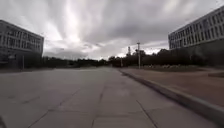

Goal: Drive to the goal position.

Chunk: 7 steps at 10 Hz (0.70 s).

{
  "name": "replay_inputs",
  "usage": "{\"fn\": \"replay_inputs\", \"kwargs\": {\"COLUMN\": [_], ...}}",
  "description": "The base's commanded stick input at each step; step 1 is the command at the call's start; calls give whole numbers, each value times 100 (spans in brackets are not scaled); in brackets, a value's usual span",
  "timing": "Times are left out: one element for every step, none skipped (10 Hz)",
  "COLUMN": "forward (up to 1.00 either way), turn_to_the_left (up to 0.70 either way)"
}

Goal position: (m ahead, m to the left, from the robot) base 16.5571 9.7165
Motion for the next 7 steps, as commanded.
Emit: {"fn": "replay_inputs", "kwargs": {"forward": [70, 70, 70, 70, 70, 70, 70], "turn_to_the_left": [0, 0, 0, 0, 0, 0, 0]}}
